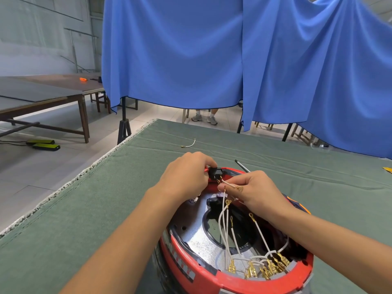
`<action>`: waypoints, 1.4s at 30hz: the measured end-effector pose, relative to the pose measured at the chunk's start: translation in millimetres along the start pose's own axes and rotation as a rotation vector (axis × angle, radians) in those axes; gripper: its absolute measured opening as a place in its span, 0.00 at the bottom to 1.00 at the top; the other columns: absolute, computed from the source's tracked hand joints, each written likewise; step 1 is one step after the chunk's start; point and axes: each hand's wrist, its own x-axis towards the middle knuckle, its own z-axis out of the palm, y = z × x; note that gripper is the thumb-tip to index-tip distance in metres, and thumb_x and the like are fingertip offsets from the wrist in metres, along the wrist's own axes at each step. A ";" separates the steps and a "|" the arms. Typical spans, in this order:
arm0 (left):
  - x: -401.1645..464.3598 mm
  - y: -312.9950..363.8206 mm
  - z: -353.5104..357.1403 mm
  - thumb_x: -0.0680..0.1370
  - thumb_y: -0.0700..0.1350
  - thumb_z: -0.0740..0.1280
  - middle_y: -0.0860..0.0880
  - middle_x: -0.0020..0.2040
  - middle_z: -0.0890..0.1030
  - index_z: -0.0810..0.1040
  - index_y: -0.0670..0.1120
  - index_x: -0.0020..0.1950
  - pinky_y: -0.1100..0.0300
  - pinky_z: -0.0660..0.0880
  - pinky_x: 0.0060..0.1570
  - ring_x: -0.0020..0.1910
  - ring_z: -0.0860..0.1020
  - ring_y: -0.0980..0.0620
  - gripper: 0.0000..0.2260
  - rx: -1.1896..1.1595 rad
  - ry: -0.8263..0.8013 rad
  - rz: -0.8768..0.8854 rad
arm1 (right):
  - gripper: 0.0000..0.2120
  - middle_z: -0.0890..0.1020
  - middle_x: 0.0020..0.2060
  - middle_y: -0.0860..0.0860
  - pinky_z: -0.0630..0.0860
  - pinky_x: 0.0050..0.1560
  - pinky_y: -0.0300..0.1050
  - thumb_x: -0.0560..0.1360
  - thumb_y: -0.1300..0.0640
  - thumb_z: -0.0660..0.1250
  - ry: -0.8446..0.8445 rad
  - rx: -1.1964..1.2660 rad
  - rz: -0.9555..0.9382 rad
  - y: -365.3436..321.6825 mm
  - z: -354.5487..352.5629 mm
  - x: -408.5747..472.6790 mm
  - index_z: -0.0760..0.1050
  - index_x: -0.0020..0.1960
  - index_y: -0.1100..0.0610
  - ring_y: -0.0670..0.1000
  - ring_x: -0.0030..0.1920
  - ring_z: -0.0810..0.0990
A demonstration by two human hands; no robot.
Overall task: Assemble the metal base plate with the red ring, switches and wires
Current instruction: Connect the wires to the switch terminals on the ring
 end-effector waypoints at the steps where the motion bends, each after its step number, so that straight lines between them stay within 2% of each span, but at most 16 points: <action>1: 0.1 0.1 -0.1 0.78 0.42 0.60 0.49 0.60 0.79 0.77 0.57 0.61 0.49 0.74 0.57 0.59 0.76 0.46 0.16 0.001 -0.001 -0.001 | 0.06 0.78 0.25 0.46 0.68 0.30 0.36 0.74 0.53 0.72 0.003 -0.006 0.000 -0.5 0.1 -0.3 0.84 0.39 0.50 0.46 0.29 0.71; 6: -0.3 1.6 -0.6 0.78 0.42 0.60 0.49 0.60 0.80 0.77 0.57 0.62 0.49 0.74 0.57 0.59 0.76 0.46 0.17 0.003 -0.004 -0.002 | 0.06 0.81 0.28 0.50 0.68 0.29 0.36 0.73 0.53 0.72 0.016 -0.017 -0.017 -0.9 0.3 -0.8 0.85 0.38 0.51 0.46 0.30 0.73; 10: -0.4 2.0 -0.7 0.77 0.42 0.60 0.50 0.60 0.80 0.77 0.57 0.62 0.49 0.74 0.57 0.59 0.76 0.46 0.17 0.004 -0.009 -0.004 | 0.06 0.79 0.24 0.45 0.67 0.29 0.34 0.73 0.52 0.72 0.020 -0.028 -0.014 -0.5 0.5 -0.4 0.85 0.38 0.50 0.44 0.28 0.72; 20: -1.6 1.8 -0.8 0.77 0.43 0.61 0.50 0.60 0.79 0.77 0.58 0.61 0.50 0.74 0.58 0.59 0.76 0.46 0.17 -0.011 0.002 -0.014 | 0.09 0.80 0.24 0.44 0.68 0.29 0.32 0.73 0.51 0.72 0.040 -0.087 -0.045 -0.1 1.0 1.3 0.82 0.34 0.44 0.39 0.25 0.72; 27: -1.3 2.6 -1.0 0.77 0.43 0.61 0.51 0.59 0.80 0.77 0.58 0.62 0.51 0.74 0.57 0.59 0.76 0.47 0.16 -0.005 0.003 -0.015 | 0.08 0.79 0.22 0.44 0.66 0.26 0.26 0.71 0.54 0.74 0.065 0.000 -0.002 -1.3 4.3 3.2 0.83 0.33 0.49 0.37 0.23 0.73; 32: -0.5 1.7 -0.8 0.77 0.43 0.61 0.51 0.58 0.81 0.77 0.58 0.62 0.50 0.75 0.56 0.57 0.77 0.47 0.16 -0.002 0.001 -0.016 | 0.07 0.80 0.23 0.45 0.69 0.29 0.28 0.70 0.54 0.75 0.065 0.053 0.048 -0.8 6.7 4.3 0.84 0.34 0.51 0.38 0.25 0.74; 36: -1.1 2.3 -0.4 0.77 0.43 0.61 0.51 0.59 0.80 0.77 0.58 0.62 0.51 0.75 0.55 0.58 0.77 0.47 0.16 0.006 0.001 -0.011 | 0.06 0.84 0.28 0.48 0.74 0.36 0.38 0.70 0.55 0.75 0.082 0.104 0.103 0.9 9.2 5.1 0.84 0.35 0.54 0.43 0.30 0.78; 39: -1.3 2.0 -0.9 0.77 0.43 0.60 0.51 0.59 0.80 0.77 0.58 0.62 0.51 0.75 0.56 0.58 0.77 0.47 0.17 0.002 0.008 -0.007 | 0.06 0.83 0.26 0.47 0.72 0.33 0.36 0.69 0.56 0.75 0.095 0.122 0.121 -0.5 10.4 6.0 0.83 0.34 0.52 0.40 0.27 0.77; 42: -1.2 2.1 -0.5 0.77 0.42 0.61 0.51 0.58 0.81 0.78 0.58 0.61 0.50 0.75 0.55 0.57 0.77 0.47 0.17 -0.005 -0.004 -0.002 | 0.05 0.84 0.27 0.49 0.75 0.36 0.37 0.69 0.57 0.76 0.113 0.153 0.117 -1.3 9.9 6.0 0.83 0.35 0.52 0.42 0.28 0.79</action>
